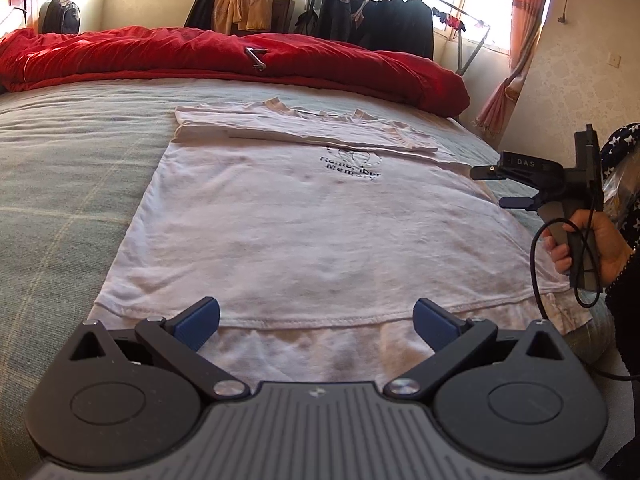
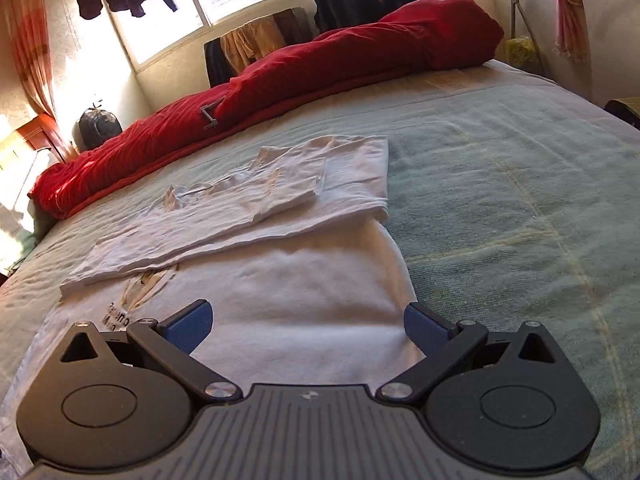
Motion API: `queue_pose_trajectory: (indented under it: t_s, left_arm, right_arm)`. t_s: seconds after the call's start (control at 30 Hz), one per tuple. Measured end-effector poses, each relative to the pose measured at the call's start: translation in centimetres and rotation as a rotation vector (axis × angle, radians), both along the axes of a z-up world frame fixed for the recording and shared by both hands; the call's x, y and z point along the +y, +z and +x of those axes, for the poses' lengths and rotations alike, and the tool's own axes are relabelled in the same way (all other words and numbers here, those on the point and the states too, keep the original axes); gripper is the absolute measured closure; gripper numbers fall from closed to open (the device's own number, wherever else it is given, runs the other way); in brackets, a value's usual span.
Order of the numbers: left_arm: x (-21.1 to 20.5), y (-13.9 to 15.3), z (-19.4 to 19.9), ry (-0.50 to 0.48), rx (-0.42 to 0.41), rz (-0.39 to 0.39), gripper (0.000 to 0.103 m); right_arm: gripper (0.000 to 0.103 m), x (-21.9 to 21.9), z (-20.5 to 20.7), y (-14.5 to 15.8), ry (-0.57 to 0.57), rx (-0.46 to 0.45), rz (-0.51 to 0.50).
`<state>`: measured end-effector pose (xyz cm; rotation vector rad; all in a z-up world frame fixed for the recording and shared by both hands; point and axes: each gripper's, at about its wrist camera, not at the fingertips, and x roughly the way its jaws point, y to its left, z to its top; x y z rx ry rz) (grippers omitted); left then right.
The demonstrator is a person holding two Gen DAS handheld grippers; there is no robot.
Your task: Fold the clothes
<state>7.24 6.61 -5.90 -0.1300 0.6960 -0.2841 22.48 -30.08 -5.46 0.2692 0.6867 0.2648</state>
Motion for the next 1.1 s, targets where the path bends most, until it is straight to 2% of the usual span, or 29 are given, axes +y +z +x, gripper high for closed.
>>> queue_pose_trajectory:
  t_s: [0.1,0.2,0.37,0.57,0.67,0.8,0.97,1.1]
  left_arm:
    - [-0.4,-0.1,0.2,-0.010,-0.007,0.009,0.001]
    - [-0.8,-0.3,0.1,-0.019,-0.010,0.013,0.001]
    - [-1.1,-0.2,0.3,-0.040,-0.025,0.043,0.001]
    - [-2.6,-0.3,1.2,-0.093,-0.044,0.129,0.001]
    - [-3.3,-1.4,1.5,-0.111,-0.008,0.128,0.001]
    - [-3.9,-2.0,0.6,-0.103,-0.050,0.162,0.001]
    - [-3.5,-2.1,0.4,-0.104,-0.036,0.152,0.001]
    - [-3.6,-2.5,0.2,-0.117,-0.043,0.178,0.001]
  right_arm:
    - [0.000,-0.6,-1.9,0.9,-0.021,-0.012,-0.024]
    - [0.000,0.7,-4.7,1.9,0.079,-0.025,-0.077]
    - [0.000,3.1,-7.0,0.5,0.122,-0.011,-0.161]
    - [0.000,6.0,-9.5,-1.4,0.161,0.008,-0.259]
    - [0.000,7.5,-10.7,-2.4,0.181,0.018,-0.308]
    - [0.000,7.5,-10.8,-2.5,0.169,0.033,-0.307]
    - [0.000,7.6,-10.8,-2.7,0.160,0.030,-0.305]
    - [0.000,7.5,-11.2,-2.8,0.157,0.004,-0.305]
